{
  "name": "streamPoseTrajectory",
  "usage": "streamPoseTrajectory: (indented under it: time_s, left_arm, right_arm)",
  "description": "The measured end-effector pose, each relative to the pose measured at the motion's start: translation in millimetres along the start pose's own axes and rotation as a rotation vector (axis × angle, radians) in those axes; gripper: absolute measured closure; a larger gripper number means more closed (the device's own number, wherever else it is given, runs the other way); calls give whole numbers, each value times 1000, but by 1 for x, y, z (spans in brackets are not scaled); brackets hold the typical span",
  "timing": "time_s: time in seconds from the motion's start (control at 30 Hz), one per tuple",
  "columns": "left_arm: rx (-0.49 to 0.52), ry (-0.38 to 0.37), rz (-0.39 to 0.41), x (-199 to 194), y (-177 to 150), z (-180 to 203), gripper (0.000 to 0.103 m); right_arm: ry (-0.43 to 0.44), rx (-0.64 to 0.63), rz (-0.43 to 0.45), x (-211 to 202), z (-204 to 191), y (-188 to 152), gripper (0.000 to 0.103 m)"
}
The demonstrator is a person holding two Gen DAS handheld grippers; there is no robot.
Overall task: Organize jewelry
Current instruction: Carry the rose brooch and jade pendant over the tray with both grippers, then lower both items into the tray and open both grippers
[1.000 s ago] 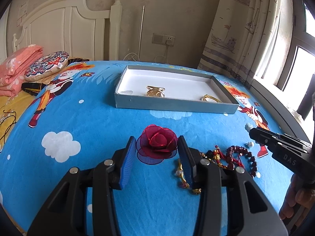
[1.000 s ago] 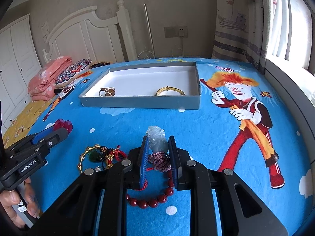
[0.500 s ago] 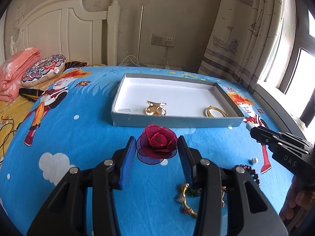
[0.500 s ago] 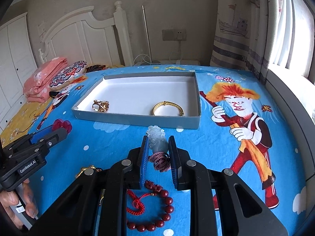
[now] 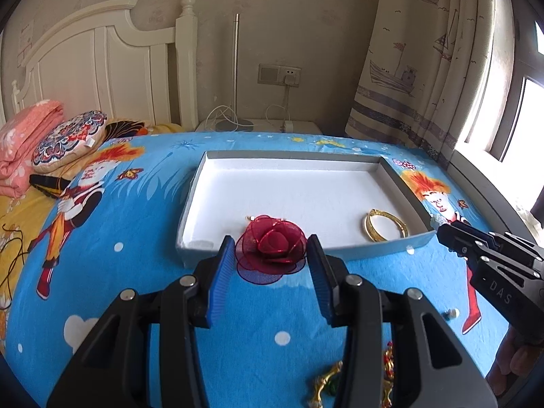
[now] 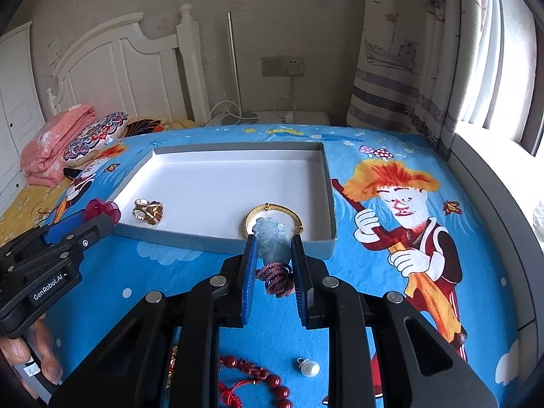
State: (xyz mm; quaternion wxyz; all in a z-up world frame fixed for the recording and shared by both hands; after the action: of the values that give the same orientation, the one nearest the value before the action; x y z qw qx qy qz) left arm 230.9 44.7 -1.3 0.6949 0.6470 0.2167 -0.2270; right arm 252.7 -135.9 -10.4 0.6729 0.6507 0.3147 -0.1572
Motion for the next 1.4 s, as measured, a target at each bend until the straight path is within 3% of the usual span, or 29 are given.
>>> streamPoseTrajectory:
  time_s: [0.97,1.4]
  left_arm:
    - [46,7,-40,94,51,4,61]
    - [32,15,-111,129,45,-2,60]
  right_arm:
    - [-62,7,-39,84,0,51,83]
    - [-71,9,-83,118,-1,54,82]
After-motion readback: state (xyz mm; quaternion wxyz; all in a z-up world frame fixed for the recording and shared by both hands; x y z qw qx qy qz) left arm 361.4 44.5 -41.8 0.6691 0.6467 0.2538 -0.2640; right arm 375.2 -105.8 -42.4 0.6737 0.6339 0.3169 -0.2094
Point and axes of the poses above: each gripper's, at about its wrist camera, not at the fingertips, and x roughly the way its jaws point, z to its right, y to its top, the point moved 7 cm from there along x, roughly the way its jaws point, and after that the axes turned 2 degrees about z, right-handed, at the moved point
